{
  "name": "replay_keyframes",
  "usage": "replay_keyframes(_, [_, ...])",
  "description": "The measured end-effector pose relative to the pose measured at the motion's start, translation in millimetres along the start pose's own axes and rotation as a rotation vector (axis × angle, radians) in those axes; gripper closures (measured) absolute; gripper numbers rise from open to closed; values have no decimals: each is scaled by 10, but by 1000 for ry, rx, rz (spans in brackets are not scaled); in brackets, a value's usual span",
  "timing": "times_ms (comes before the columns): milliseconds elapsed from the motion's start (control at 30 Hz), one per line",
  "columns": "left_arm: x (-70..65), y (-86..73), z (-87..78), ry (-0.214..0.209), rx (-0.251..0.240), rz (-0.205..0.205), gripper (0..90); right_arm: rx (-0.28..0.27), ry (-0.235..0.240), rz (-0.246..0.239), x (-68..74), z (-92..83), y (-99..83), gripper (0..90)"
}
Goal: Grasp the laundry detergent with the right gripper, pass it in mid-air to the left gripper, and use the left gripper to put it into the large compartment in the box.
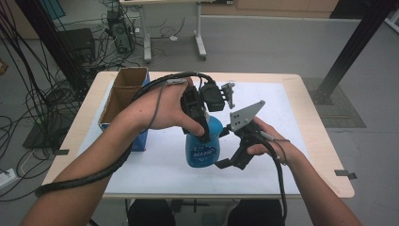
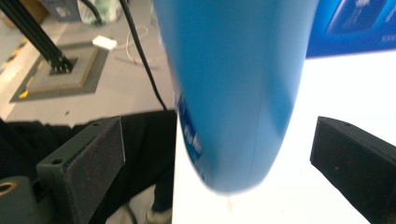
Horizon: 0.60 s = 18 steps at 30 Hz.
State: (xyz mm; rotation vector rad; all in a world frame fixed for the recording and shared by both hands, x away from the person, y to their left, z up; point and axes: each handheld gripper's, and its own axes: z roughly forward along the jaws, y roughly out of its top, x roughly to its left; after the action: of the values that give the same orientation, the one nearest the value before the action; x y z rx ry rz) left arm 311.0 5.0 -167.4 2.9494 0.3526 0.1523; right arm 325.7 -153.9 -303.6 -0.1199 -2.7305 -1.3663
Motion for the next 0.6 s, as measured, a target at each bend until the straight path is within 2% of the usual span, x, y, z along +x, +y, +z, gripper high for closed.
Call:
replay_keyframes(133, [27, -33, -19, 0, 1, -23, 380, 78, -15, 22, -5, -22, 3, 33])
replay_keyframes(167, [27, -33, -19, 0, 1, -23, 380, 78, -15, 22, -5, -22, 3, 33])
replay_keyframes(200, [35, -44, -25, 4, 8, -21, 380, 119, -19, 30, -8, -27, 4, 33])
replay_keyframes(233, [35, -44, -25, 4, 8, -21, 379, 119, -19, 30, -8, -27, 4, 33])
replay_keyframes(267, [34, -49, -24, 7, 2, -29, 379, 164, -24, 41, -14, -25, 2, 33])
replay_keyframes(300, [31, -56, -28, 7, 6, -33, 379, 164, -24, 41, -14, -25, 2, 33])
replay_keyframes(333, [32, -65, -31, 7, 3, -42, 379, 208, -26, 50, -24, -16, -1, 33])
replay_keyframes(367, [33, -72, -33, 7, 3, -44, 379, 230, -26, 53, -29, -9, -2, 32])
replay_keyframes(433, [35, -79, -34, 6, 7, -47, 379, 250, -24, 61, -31, -4, -2, 32])
replay_keyframes(500, [35, -95, -34, 5, 14, -54, 379, 325, -15, 66, -31, 19, -2, 32])
replay_keyframes(533, [35, -95, -34, 5, 14, -54, 379, 325, -15, 66, -31, 19, -2, 32])
replay_keyframes(600, [35, -108, -39, 7, 17, -59, 379, 384, -5, 66, -24, 31, 0, 27])
